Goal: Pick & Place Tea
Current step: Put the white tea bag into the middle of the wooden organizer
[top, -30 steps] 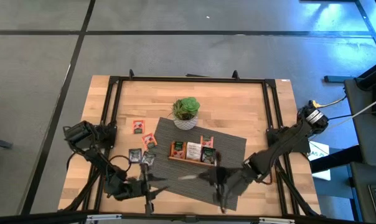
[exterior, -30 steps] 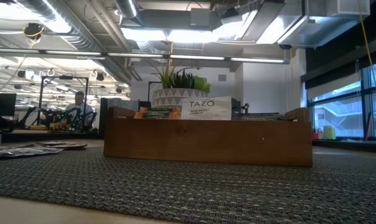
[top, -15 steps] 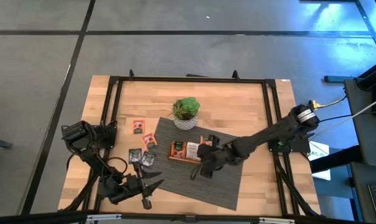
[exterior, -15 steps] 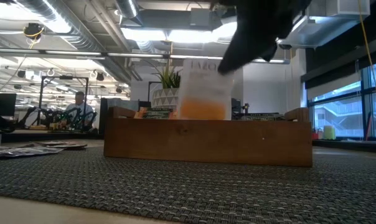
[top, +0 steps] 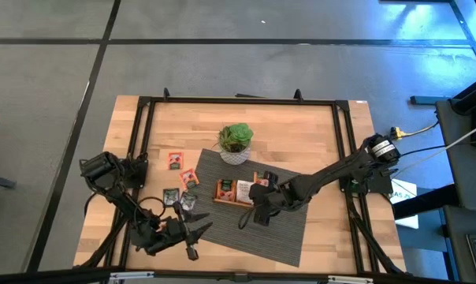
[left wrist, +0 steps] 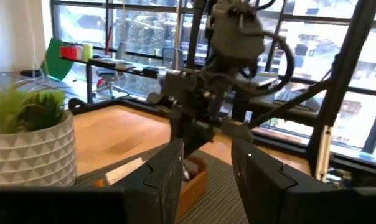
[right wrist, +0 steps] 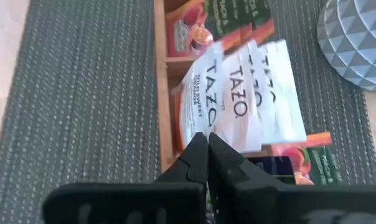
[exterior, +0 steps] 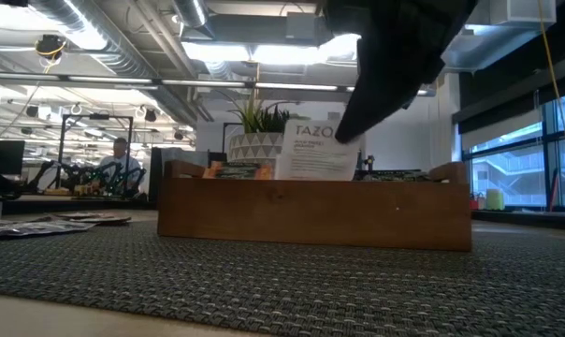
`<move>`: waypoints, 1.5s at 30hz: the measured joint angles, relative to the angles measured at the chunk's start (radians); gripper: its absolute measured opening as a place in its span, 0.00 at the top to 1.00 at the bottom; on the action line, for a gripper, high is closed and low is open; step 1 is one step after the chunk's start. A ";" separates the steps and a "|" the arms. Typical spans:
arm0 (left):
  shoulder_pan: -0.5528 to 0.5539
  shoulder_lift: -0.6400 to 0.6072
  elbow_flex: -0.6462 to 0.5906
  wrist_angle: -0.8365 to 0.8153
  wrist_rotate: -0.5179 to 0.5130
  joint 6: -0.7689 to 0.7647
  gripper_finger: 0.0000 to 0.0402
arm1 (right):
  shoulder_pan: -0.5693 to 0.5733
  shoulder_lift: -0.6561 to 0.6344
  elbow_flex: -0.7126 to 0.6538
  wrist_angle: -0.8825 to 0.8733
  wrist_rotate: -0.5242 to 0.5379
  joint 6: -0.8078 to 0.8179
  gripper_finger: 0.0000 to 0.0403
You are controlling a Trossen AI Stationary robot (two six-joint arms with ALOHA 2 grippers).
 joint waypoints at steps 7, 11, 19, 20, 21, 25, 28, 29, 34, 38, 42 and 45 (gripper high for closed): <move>0.065 0.000 0.000 -0.069 0.210 -0.071 0.67 | -0.009 0.032 0.001 -0.019 -0.008 0.001 0.99; 0.108 0.000 0.000 -0.158 0.340 -0.173 0.68 | -0.021 0.045 0.000 -0.032 -0.009 0.001 0.99; 0.199 0.000 0.000 -0.340 0.707 -0.373 0.68 | -0.045 0.067 0.000 -0.031 -0.043 -0.009 0.99; 0.208 0.001 0.000 -0.344 0.729 -0.374 0.68 | -0.045 0.069 0.000 -0.032 -0.045 -0.021 0.99; 0.216 0.001 0.000 -0.340 0.746 -0.374 0.68 | -0.046 0.069 0.000 -0.030 -0.048 -0.024 0.99; 0.236 0.000 0.000 -0.336 0.771 -0.374 0.68 | -0.045 0.067 0.000 -0.019 -0.055 -0.029 0.99; 0.242 0.001 0.000 -0.341 0.771 -0.374 0.68 | -0.046 0.061 0.000 -0.016 -0.054 -0.049 0.99; 0.242 0.000 0.000 -0.345 0.771 -0.374 0.68 | -0.046 0.061 0.000 -0.017 -0.054 -0.051 0.99; 0.241 0.000 0.000 -0.378 0.773 -0.384 0.68 | -0.045 0.061 0.000 -0.015 -0.054 -0.055 0.99; 0.241 0.000 0.000 -0.419 0.781 -0.418 0.68 | -0.045 0.059 0.000 -0.009 -0.053 -0.056 0.99; 0.247 0.000 0.000 -0.428 0.826 -0.422 0.67 | -0.045 0.058 0.013 -0.015 -0.043 -0.080 0.99; 0.252 0.000 0.000 -0.434 0.847 -0.438 0.67 | -0.045 0.057 0.036 -0.024 -0.008 -0.091 0.99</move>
